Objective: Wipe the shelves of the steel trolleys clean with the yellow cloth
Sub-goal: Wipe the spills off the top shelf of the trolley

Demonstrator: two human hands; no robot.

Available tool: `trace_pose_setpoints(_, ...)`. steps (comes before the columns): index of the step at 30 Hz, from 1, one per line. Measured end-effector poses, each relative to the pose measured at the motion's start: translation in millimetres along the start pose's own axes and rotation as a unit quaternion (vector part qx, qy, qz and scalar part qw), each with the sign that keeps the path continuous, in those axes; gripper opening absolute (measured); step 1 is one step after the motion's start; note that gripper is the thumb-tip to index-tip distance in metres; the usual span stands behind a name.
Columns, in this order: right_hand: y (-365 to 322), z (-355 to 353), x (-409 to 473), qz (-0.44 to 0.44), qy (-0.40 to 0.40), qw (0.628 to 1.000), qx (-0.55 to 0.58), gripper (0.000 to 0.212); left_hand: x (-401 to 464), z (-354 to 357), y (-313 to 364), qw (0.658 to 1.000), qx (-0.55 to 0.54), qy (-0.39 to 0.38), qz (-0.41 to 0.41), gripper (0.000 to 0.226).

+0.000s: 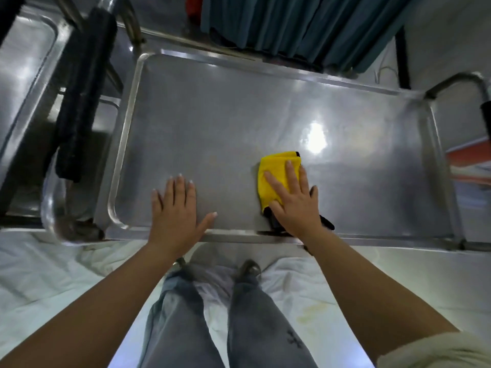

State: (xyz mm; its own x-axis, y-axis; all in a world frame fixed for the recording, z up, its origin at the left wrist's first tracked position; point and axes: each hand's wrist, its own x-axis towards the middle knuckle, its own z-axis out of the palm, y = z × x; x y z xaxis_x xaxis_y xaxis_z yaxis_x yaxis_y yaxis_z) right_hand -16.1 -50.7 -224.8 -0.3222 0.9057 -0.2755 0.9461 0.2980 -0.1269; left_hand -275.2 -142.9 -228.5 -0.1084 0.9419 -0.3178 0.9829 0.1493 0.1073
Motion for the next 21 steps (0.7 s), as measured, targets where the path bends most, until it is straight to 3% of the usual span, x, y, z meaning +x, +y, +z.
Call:
trace_pose_setpoints(4, 42, -4, -21, 0.146, 0.014, 0.988, 0.049, 0.061, 23, 13, 36, 1.0, 0.002, 0.016, 0.024, 0.1)
trace_pose_setpoints(7, 16, 1, -13, 0.264, 0.052, 0.957, 0.106, 0.062, 25, 26, 46, 1.0, 0.006, 0.018, 0.019, 0.103)
trace_pose_setpoints(9, -9, 3, -3, 0.277, 0.069, 0.952, 0.109, 0.063, 27, 32, 44, 1.0, 0.005, 0.025, 0.018, 0.103)
trace_pose_setpoints(14, -42, 7, 5, 0.068, 0.067, 0.994, 0.056, 0.064, 31, 29, 31, 0.998, -0.001, 0.039, 0.04, 0.097)
trace_pose_setpoints(18, -24, 7, 6, -0.099, 0.044, 0.994, 0.004, 0.063, 34, 22, 15, 0.998, -0.004, 0.04, 0.043, 0.096)
trace_pose_setpoints(21, 7, 5, 3, -0.109, 0.04, 0.993, -0.008, 0.062, 37, 19, 3, 0.998, -0.014, 0.048, 0.048, 0.094)
